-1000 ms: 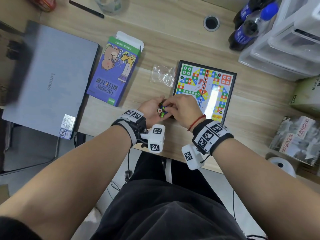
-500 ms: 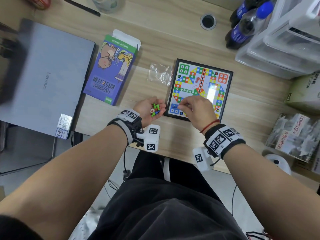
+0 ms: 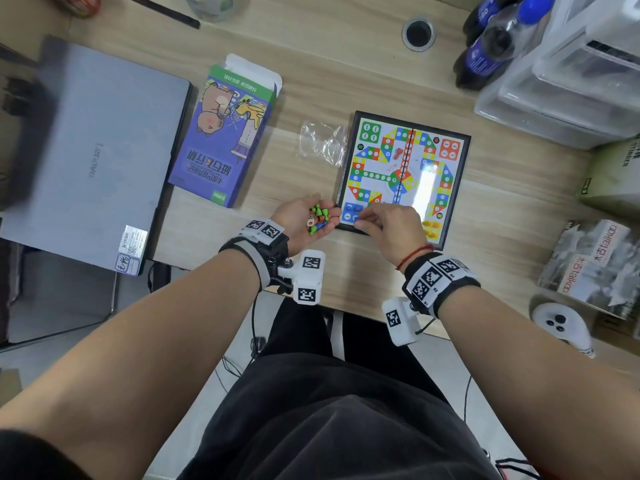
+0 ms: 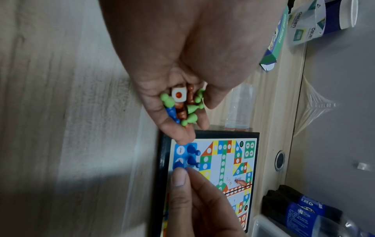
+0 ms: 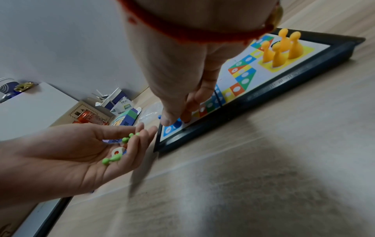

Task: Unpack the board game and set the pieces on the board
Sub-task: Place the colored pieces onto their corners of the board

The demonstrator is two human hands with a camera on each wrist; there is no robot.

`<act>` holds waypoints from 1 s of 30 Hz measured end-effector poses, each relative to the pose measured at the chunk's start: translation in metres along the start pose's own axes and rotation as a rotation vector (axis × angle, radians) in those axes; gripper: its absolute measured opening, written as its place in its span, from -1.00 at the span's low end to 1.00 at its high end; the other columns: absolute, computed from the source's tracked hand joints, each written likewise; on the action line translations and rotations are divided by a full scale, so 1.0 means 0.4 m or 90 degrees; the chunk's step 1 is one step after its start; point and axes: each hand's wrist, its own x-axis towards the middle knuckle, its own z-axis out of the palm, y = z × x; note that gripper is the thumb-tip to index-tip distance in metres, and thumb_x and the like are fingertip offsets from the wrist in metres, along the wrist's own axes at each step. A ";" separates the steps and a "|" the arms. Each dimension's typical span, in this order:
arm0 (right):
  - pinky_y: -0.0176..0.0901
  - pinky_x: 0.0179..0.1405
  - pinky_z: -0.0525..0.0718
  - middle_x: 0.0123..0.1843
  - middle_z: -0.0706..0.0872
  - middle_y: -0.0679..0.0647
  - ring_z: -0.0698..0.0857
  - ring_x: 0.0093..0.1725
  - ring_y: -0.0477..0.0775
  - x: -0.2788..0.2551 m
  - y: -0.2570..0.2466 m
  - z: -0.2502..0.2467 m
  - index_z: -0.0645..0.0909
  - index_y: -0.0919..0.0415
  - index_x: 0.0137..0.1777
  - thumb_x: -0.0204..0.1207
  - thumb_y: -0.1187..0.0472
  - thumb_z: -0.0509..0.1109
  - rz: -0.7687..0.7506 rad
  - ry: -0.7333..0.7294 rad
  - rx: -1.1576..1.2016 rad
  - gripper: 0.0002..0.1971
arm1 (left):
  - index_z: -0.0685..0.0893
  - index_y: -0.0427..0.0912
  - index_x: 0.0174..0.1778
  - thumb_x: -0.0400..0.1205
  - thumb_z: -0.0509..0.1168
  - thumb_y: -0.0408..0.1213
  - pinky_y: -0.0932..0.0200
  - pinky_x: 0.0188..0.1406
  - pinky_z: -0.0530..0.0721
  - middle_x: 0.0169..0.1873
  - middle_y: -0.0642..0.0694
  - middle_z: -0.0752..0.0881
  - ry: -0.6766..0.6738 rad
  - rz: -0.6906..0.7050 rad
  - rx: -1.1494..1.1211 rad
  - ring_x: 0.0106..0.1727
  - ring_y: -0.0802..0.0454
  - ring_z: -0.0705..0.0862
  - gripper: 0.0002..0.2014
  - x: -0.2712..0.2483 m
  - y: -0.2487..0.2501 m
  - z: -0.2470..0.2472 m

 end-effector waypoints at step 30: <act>-0.02 -0.10 0.65 -0.06 0.60 0.07 0.64 -0.12 0.08 0.040 -0.127 -0.032 0.73 0.07 0.06 0.49 0.08 0.44 -0.171 -0.079 -0.072 -0.81 | 0.63 -0.30 -0.08 0.81 0.03 -0.15 0.21 -0.34 0.78 -0.35 -0.17 0.76 -0.100 -0.003 -0.021 -0.34 -0.03 0.78 -0.63 -0.035 0.044 0.042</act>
